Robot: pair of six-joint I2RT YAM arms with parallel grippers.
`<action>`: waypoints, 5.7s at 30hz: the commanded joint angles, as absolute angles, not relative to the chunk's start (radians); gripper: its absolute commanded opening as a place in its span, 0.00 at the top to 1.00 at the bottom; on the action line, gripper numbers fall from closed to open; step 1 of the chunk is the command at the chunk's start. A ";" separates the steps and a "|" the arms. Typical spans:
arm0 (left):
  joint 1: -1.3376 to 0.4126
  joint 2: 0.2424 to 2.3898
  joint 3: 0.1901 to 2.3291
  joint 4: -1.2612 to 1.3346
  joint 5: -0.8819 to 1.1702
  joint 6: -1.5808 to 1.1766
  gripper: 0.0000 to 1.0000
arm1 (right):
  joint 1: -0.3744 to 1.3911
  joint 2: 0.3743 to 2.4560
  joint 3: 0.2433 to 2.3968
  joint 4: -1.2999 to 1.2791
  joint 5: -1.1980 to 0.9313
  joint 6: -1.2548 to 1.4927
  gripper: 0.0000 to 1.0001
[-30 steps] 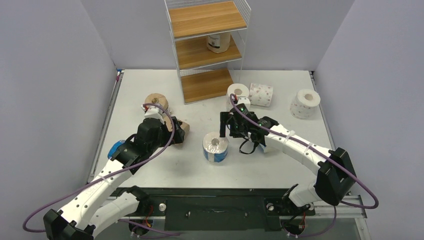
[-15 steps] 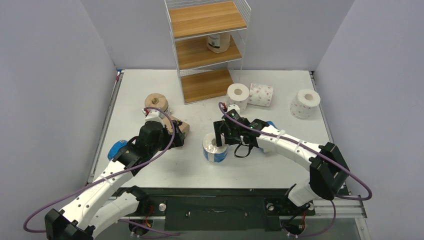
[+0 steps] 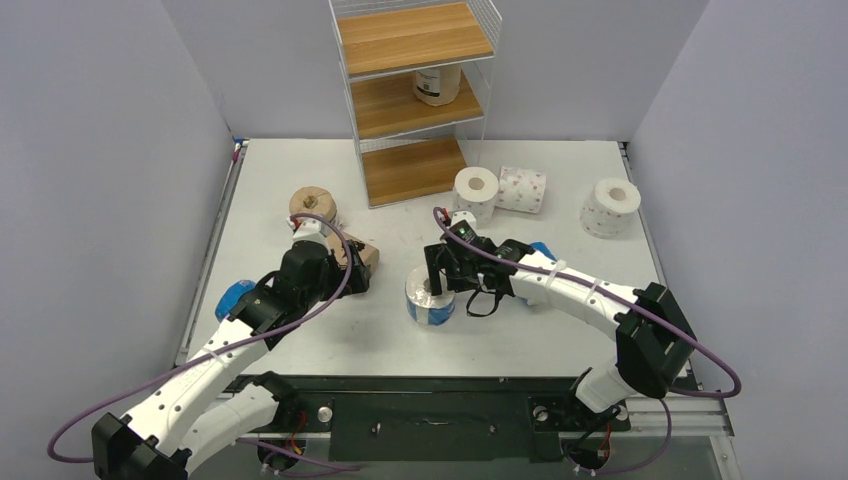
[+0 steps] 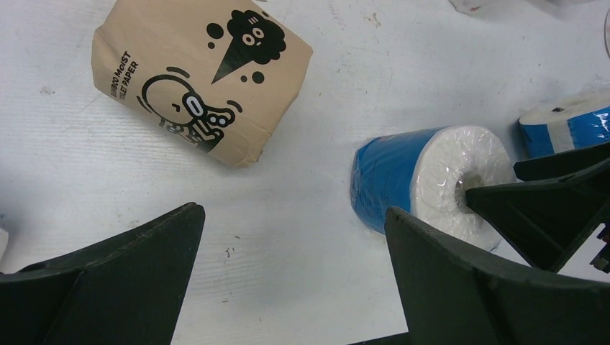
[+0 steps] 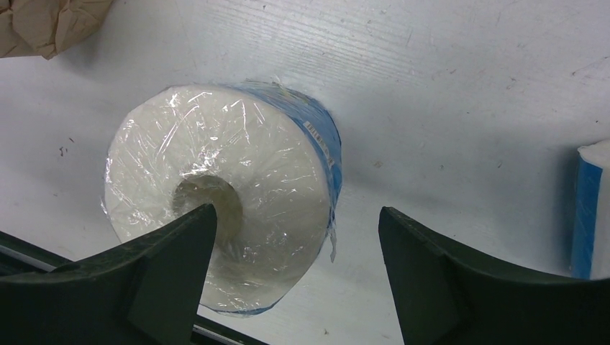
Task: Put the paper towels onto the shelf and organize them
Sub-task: Pick up the paper towel from the center of the board, then place the paper towel on the shelf.
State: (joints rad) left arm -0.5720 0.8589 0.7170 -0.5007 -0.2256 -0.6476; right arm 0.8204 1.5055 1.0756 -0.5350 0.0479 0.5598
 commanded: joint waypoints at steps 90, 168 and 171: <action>-0.564 1.606 1.427 0.768 0.138 0.193 0.04 | 0.411 1.830 2.412 -0.440 0.067 0.874 0.65; -0.629 1.952 1.768 0.793 0.021 0.398 0.04 | 0.376 1.881 2.396 -0.373 -0.033 0.971 0.63; -0.625 1.972 1.800 0.794 0.010 0.372 0.04 | 0.379 1.884 2.394 -0.371 -0.043 0.972 0.63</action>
State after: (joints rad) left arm -0.6350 1.9419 1.7199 0.7822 0.0246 0.3985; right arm 0.3721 1.9060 2.3436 -0.4812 0.0132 0.9493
